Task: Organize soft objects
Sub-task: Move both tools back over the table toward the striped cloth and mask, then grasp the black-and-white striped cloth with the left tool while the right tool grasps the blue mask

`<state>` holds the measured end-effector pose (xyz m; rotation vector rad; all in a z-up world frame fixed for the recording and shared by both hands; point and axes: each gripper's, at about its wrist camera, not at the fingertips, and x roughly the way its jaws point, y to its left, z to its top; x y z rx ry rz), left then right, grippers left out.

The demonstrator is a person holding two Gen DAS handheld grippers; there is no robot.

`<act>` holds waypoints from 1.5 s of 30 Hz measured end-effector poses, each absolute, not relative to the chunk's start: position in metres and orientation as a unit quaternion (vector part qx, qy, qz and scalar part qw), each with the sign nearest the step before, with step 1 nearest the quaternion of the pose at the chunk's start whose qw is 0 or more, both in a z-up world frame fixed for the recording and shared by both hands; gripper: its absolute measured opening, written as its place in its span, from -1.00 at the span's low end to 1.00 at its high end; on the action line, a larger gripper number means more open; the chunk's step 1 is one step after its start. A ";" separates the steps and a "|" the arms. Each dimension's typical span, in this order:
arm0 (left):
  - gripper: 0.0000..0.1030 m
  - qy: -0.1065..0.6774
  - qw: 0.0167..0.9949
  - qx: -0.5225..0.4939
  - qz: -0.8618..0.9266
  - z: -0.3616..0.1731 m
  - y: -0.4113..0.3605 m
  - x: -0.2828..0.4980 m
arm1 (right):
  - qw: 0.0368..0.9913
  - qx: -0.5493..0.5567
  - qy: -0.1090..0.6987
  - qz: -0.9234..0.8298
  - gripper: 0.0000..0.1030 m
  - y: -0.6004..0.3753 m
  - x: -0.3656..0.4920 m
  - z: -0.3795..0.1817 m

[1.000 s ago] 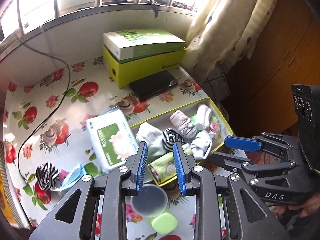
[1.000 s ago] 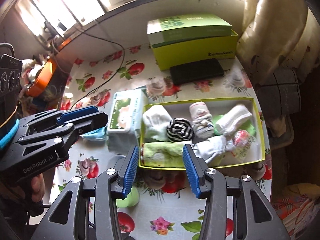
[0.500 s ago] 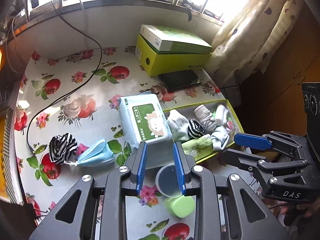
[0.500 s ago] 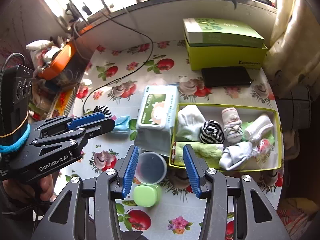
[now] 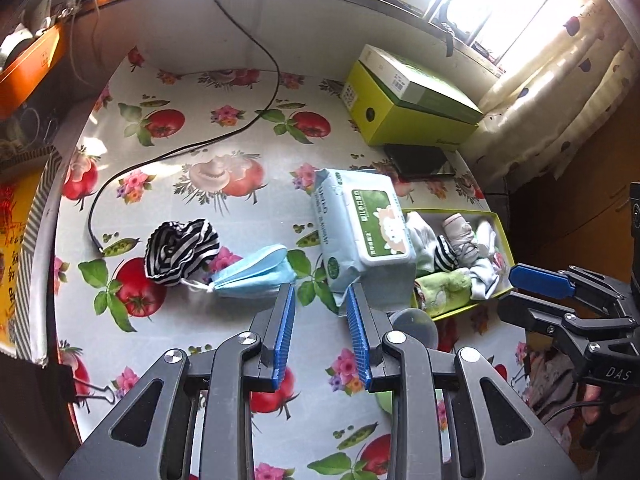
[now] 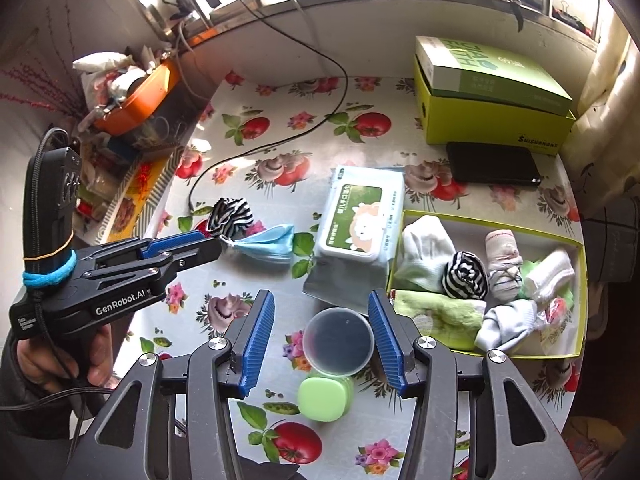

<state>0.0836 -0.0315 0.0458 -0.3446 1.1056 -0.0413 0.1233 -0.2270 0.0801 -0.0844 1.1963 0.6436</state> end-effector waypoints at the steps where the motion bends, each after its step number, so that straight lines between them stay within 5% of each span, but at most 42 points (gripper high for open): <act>1: -0.46 0.523 0.835 -0.168 -0.014 0.044 -0.026 0.082 | 0.776 -0.040 0.553 0.300 -0.06 -0.225 0.124 0.080; 22: -0.46 0.528 0.812 -0.240 0.062 0.012 0.060 0.062 | 0.732 -0.105 0.562 0.370 -0.06 -0.138 0.131 0.050; 45: -0.46 0.531 0.787 -0.297 0.102 -0.029 0.111 0.045 | 0.586 -0.412 0.528 0.456 -0.06 -0.002 0.140 -0.069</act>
